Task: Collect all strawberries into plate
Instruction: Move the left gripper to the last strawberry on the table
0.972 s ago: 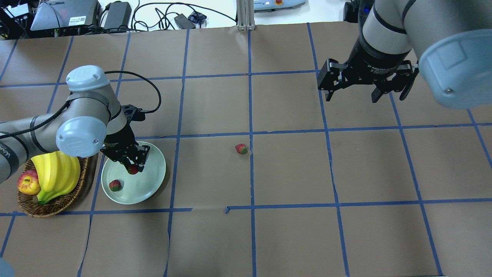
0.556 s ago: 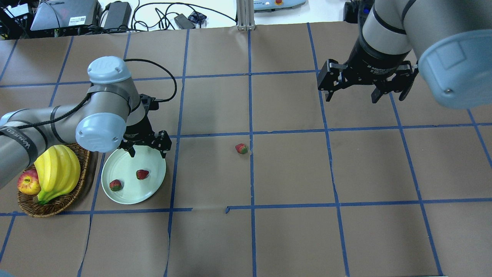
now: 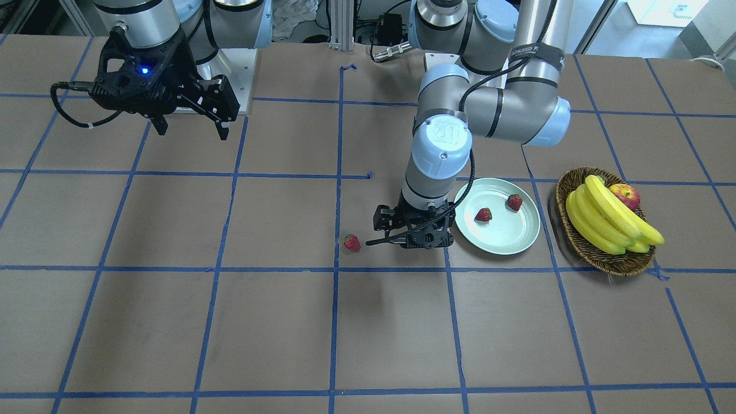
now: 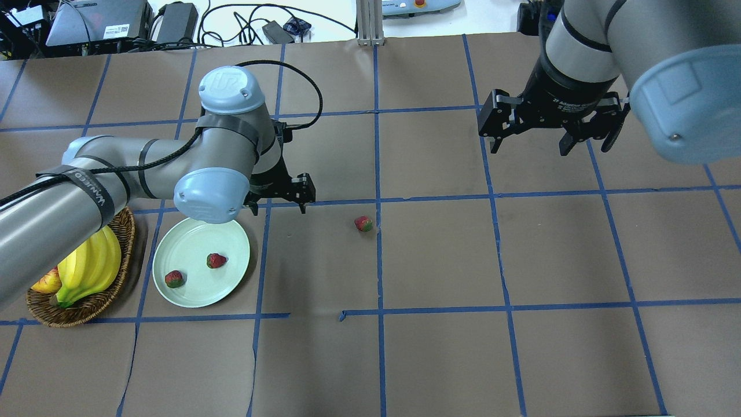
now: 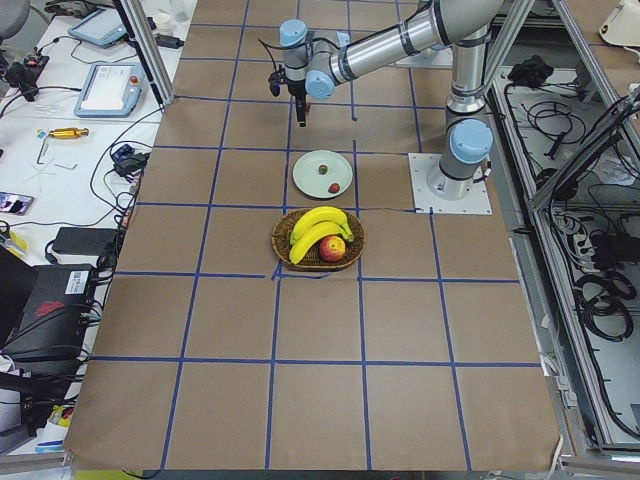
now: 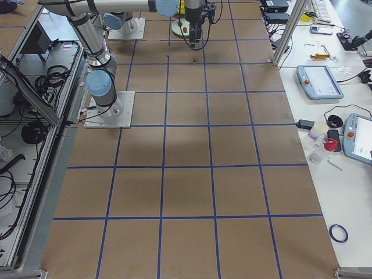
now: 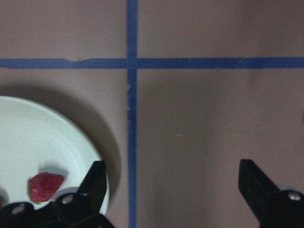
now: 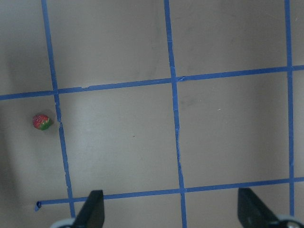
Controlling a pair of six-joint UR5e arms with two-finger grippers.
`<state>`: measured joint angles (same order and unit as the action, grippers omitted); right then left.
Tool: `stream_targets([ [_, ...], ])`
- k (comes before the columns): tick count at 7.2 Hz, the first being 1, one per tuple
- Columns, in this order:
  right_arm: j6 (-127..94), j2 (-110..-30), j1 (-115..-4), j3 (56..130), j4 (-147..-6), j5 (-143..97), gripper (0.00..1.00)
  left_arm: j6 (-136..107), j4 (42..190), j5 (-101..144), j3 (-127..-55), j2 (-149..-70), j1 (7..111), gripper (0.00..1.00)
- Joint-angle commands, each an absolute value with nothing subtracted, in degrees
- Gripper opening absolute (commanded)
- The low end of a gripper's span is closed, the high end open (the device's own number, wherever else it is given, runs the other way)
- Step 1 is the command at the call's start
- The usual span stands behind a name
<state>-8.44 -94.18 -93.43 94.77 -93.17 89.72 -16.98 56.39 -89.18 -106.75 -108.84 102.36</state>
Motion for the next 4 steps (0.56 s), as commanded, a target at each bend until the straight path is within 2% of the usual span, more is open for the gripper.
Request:
stream_targets([
  [1,-8.4,-94.2,-93.4,94.8,-93.2,89.6,1.0,-26.2,52.2,-88.6,-104.3,-113.7,108.0,0.96],
  [2,-8.4,-94.1,-93.4,94.8,-93.2,89.6,1.0,-30.9,52.1,-88.5,-102.0,-115.9,108.9,0.96],
  [4,-8.4,-94.1,-93.4,94.8,-93.2,89.7,1.0,-33.0,51.5,-88.8,-101.7,-118.6,110.7,0.94],
])
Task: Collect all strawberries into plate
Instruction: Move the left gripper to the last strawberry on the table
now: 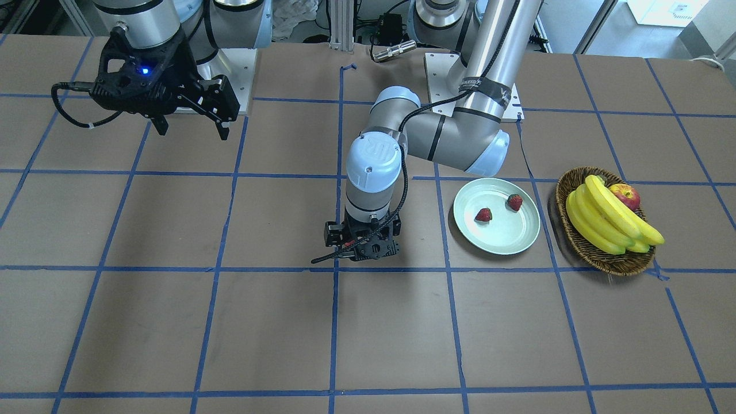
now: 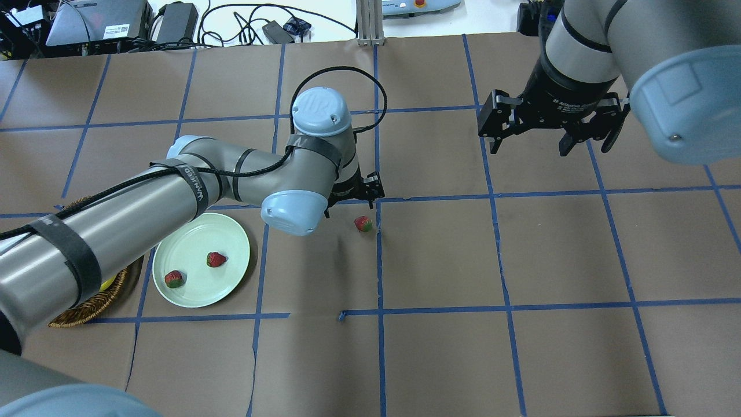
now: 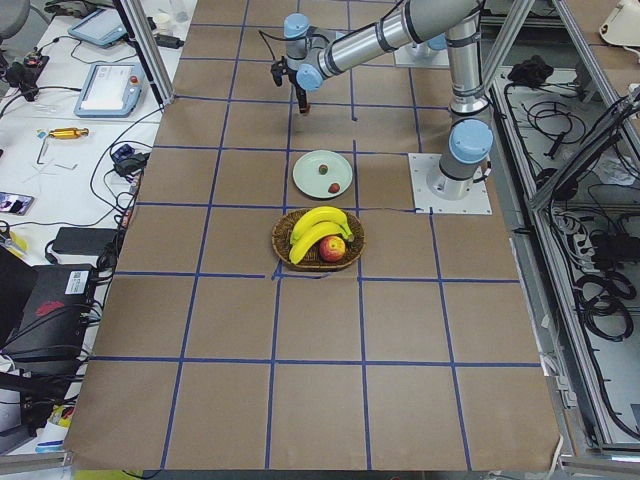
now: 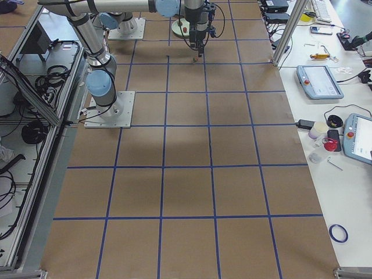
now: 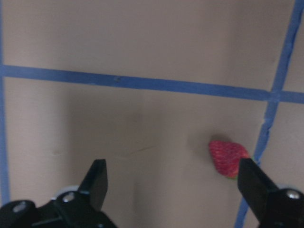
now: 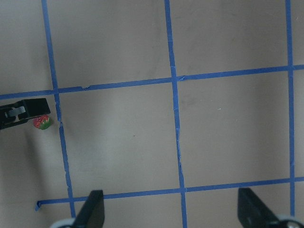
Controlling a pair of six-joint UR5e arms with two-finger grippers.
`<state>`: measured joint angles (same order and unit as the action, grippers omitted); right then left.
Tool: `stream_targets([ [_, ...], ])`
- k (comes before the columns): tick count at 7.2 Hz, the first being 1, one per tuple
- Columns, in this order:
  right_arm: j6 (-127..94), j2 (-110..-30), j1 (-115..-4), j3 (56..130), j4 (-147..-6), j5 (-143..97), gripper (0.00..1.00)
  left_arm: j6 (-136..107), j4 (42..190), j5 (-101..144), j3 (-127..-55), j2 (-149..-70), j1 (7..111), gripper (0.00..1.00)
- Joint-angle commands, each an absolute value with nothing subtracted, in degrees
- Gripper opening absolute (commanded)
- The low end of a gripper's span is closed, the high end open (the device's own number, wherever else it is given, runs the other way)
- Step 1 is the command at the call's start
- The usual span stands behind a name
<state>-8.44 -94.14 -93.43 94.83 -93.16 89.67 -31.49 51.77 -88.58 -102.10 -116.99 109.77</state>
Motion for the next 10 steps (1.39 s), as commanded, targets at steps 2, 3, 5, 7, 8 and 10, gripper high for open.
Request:
stream_targets([
  [2,-8.4,-94.1,-93.4,94.8,-93.2,89.7,1.0,-34.8,51.9,-89.0,-102.2,-119.4,111.4,0.82],
  [3,-8.4,-94.1,-93.4,94.8,-93.2,89.7,1.0,-35.1,51.9,-89.0,-102.2,-119.4,111.5,0.6],
  [5,-8.4,-94.1,-93.4,94.7,-93.2,89.7,1.0,-34.1,51.9,-89.0,-102.0,-119.3,111.5,0.12],
  [7,-8.4,-94.1,-93.4,94.8,-93.2,89.7,1.0,-30.4,51.9,-89.2,-101.8,-117.1,111.4,0.01],
  [8,-8.4,-94.1,-93.4,94.8,-93.2,89.7,1.0,-27.3,52.6,-92.0,-102.2,-115.5,110.8,0.02],
  [10,-8.4,-94.1,-93.4,94.8,-93.2,89.7,1.0,-21.7,60.7,-95.2,-104.3,-110.9,107.8,0.02],
])
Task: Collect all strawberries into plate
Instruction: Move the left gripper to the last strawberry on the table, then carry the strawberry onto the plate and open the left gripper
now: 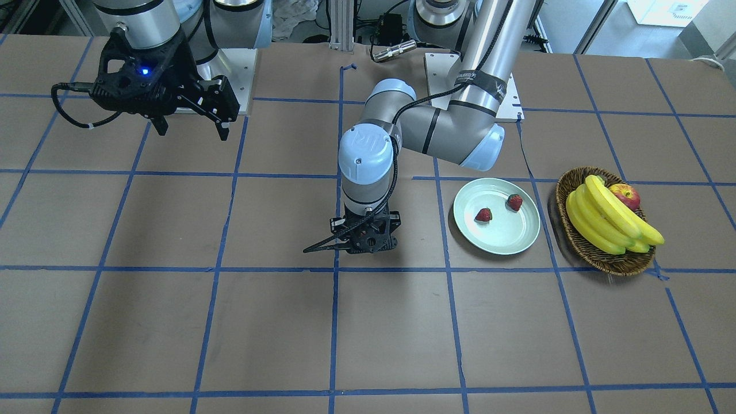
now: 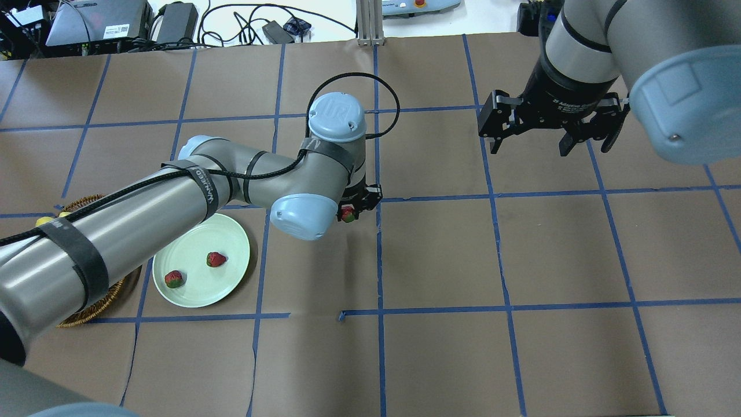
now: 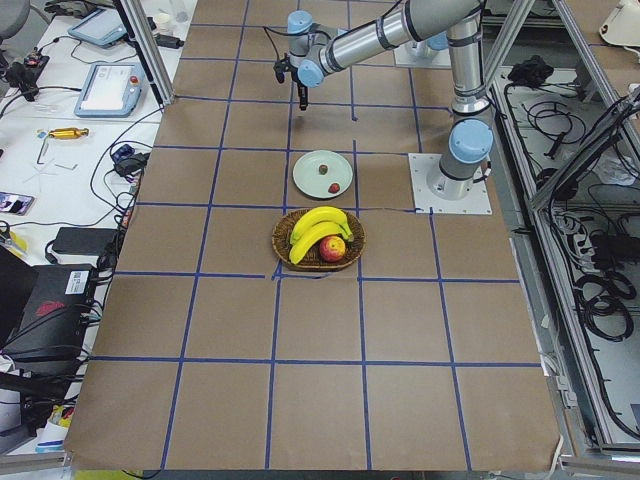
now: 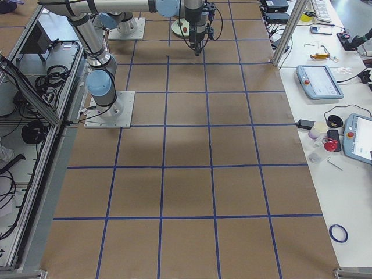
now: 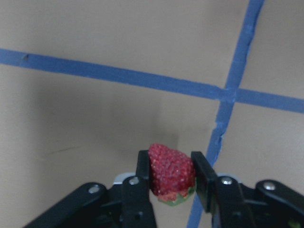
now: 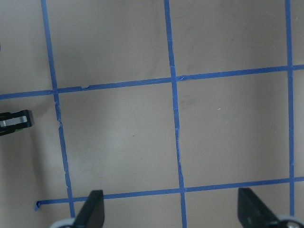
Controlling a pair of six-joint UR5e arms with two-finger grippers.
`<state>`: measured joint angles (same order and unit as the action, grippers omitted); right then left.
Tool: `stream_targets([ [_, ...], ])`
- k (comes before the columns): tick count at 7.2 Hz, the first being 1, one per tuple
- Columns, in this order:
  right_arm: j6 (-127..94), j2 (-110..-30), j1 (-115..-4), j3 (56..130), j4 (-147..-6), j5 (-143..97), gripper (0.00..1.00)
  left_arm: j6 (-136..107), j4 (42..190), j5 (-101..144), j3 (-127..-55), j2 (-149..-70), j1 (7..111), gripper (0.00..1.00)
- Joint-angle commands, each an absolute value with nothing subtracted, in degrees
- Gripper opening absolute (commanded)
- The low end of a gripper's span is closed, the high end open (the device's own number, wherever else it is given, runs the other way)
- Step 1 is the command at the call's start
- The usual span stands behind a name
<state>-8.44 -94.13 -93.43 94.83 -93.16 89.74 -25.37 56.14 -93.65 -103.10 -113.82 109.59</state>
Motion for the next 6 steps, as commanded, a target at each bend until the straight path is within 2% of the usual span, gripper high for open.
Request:
stream_targets([
  [1,-8.4,-94.1,-93.4,94.8,-93.2,89.7,1.0,-16.6,64.1,-97.1,-106.2,-108.0,105.8,0.02],
  [6,-8.4,-94.1,-93.4,94.8,-93.2,89.7,1.0,12.8,65.5,-100.5,-116.9,-101.3,85.2,0.03],
])
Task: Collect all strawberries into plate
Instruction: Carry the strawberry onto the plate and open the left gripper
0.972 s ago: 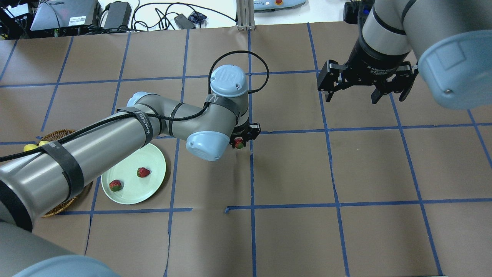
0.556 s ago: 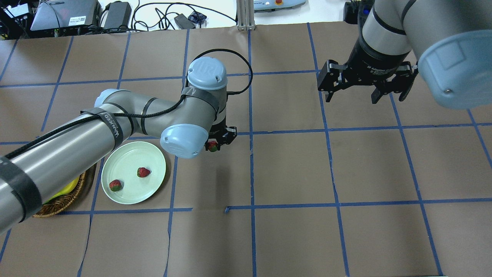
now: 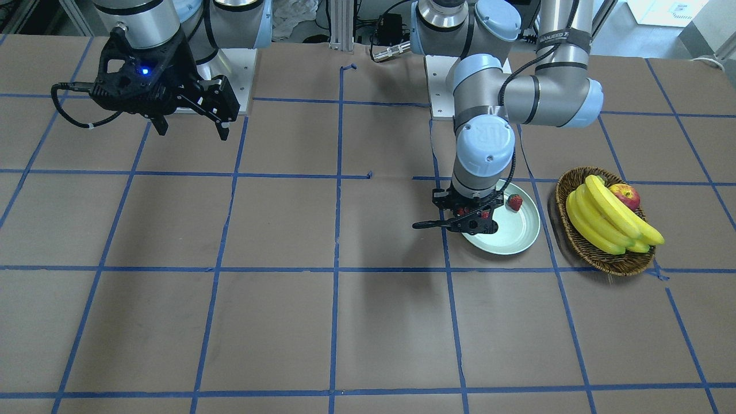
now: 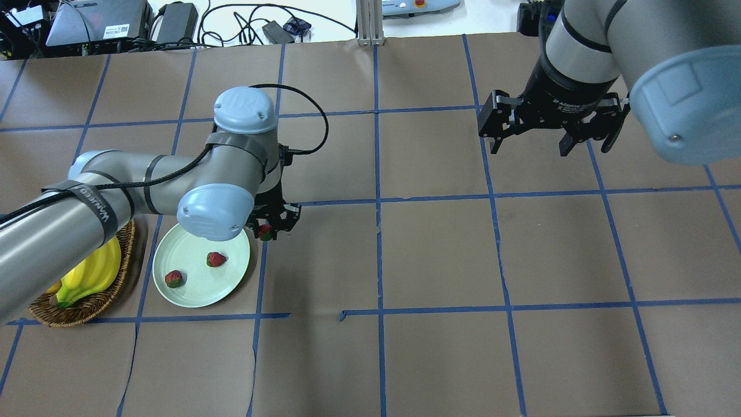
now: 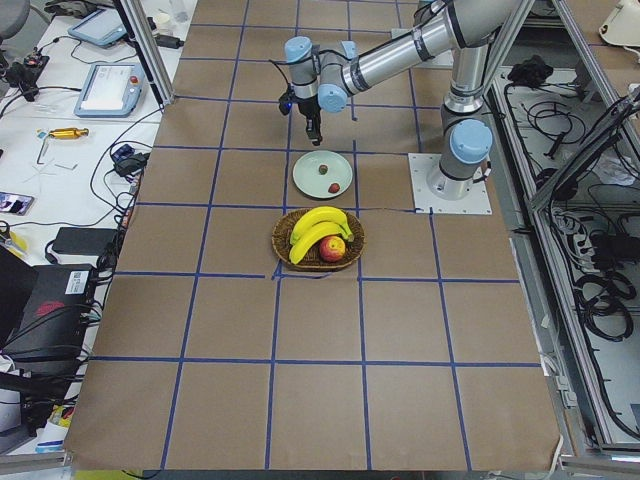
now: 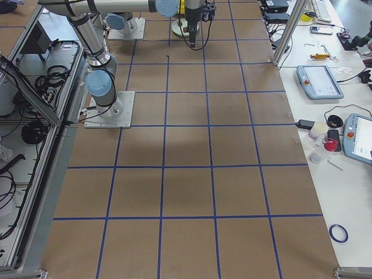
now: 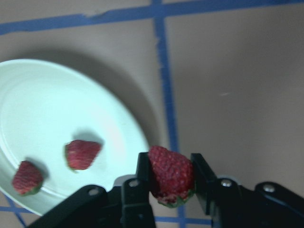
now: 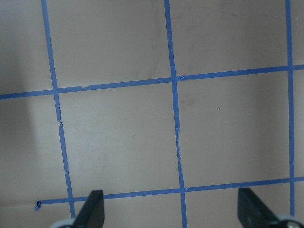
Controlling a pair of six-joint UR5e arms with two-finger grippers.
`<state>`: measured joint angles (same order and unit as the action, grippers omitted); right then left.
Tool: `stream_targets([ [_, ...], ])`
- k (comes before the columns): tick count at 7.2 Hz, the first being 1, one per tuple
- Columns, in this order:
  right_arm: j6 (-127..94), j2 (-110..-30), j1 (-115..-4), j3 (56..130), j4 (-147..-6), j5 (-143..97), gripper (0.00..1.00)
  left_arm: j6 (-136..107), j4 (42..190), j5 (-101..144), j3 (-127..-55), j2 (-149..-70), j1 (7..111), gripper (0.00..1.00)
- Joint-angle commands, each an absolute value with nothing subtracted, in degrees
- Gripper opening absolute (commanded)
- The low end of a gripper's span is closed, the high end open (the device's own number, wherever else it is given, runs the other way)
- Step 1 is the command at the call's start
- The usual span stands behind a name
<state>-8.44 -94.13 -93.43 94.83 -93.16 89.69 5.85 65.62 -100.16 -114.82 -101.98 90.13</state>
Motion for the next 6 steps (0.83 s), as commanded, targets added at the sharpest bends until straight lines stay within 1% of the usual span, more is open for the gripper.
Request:
stream_targets([
  [1,-8.4,-94.1,-93.4,94.8,-93.2,89.7,1.0,18.4,65.5,-100.6,-117.9,-101.3,80.4,0.03],
  [2,-8.4,-94.1,-93.4,94.8,-93.3,89.7,1.0,21.8,65.3,-100.5,-118.3,-101.6,77.2,0.04],
  [3,-8.4,-94.1,-93.4,94.8,-93.3,89.7,1.0,21.6,65.1,-100.5,-118.4,-102.4,76.8,0.08],
  [4,-8.4,-94.1,-93.4,94.7,-93.2,89.7,1.0,19.8,65.0,-99.9,-118.3,-102.5,76.9,0.76],
  [5,-8.4,-94.1,-93.4,94.7,-93.2,89.7,1.0,19.3,65.0,-99.7,-118.0,-101.8,77.1,1.0],
  [6,-8.4,-94.1,-93.4,94.7,-93.2,89.7,1.0,19.2,64.5,-99.6,-116.7,-100.6,77.8,1.0],
])
